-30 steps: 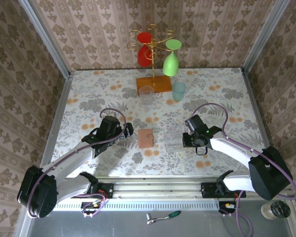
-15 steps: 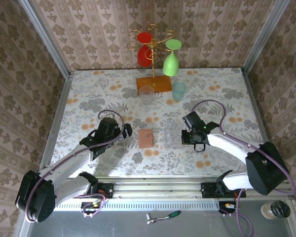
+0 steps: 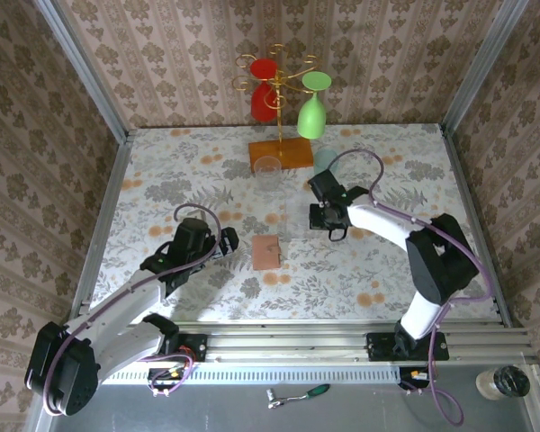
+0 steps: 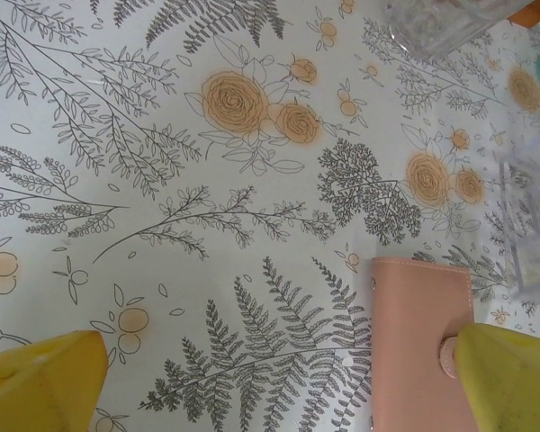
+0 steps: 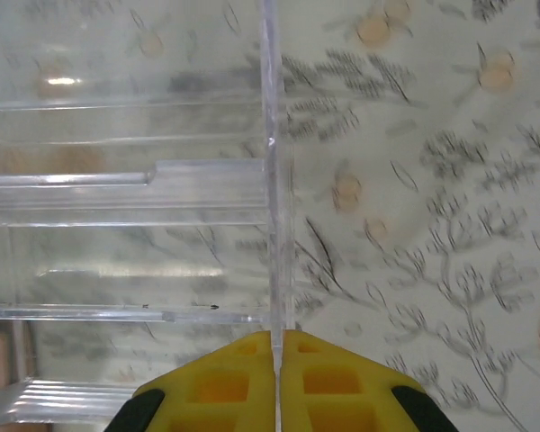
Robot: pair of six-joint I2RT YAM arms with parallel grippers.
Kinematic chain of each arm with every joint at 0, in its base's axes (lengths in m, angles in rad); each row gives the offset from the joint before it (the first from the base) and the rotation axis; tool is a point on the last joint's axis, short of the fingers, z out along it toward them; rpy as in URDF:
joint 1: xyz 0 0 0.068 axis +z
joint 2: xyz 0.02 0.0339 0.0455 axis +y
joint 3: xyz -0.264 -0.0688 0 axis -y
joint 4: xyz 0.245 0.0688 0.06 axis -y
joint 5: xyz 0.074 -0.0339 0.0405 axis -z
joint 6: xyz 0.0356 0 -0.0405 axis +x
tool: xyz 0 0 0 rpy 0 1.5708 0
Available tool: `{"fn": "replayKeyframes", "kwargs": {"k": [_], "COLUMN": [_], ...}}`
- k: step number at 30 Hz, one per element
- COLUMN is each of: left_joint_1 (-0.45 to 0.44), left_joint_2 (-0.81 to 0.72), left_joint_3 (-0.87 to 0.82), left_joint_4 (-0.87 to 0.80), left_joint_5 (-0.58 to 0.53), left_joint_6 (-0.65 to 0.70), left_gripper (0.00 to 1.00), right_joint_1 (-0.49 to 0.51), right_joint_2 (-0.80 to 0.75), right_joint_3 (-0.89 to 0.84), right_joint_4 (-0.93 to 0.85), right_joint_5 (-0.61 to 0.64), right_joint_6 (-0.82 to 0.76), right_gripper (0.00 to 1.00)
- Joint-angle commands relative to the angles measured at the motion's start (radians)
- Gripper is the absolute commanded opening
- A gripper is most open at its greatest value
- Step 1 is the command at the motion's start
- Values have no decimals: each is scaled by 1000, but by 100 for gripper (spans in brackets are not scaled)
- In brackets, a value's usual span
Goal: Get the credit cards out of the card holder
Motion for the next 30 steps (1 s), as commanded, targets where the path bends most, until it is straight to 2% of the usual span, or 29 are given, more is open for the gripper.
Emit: {"fn": "replayKeyframes", "kwargs": {"k": [1, 14, 30], "left_joint_1": [9, 10, 11], "left_joint_2": [16, 45, 77], "left_joint_3": [-8, -5, 12], "left_joint_4": [-6, -5, 3], "left_joint_5": [19, 35, 53], "left_joint_6": [-15, -17, -7], "left_gripper": [100, 100, 100], "right_joint_1": [5, 3, 2], "right_joint_2": [59, 181, 178], "right_joint_3": [84, 173, 179], "right_joint_4": [-33, -37, -40], "right_joint_5": [48, 46, 48], "right_joint_6": [-3, 15, 35], "right_gripper": [7, 7, 22]}}
